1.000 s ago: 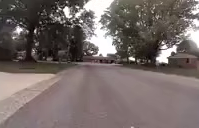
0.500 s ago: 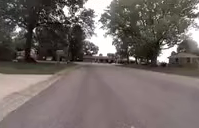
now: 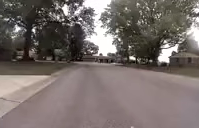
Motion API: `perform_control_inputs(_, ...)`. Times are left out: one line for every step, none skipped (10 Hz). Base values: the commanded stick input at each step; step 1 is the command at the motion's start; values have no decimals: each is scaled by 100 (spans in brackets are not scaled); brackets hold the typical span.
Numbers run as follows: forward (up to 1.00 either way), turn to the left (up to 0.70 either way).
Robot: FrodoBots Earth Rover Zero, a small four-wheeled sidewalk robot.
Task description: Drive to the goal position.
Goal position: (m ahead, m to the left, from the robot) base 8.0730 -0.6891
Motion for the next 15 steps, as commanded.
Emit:
perform_control_inputs(70, 0)
perform_control_inputs(70, 0)
perform_control_inputs(70, 0)
perform_control_inputs(70, 0)
perform_control_inputs(70, 0)
perform_control_inputs(70, 0)
perform_control_inputs(70, 0)
perform_control_inputs(70, 0)
perform_control_inputs(70, 0)
perform_control_inputs(70, 0)
perform_control_inputs(70, 0)
perform_control_inputs(70, 0)
perform_control_inputs(70, 0)
perform_control_inputs(70, 0)
perform_control_inputs(70, 0)
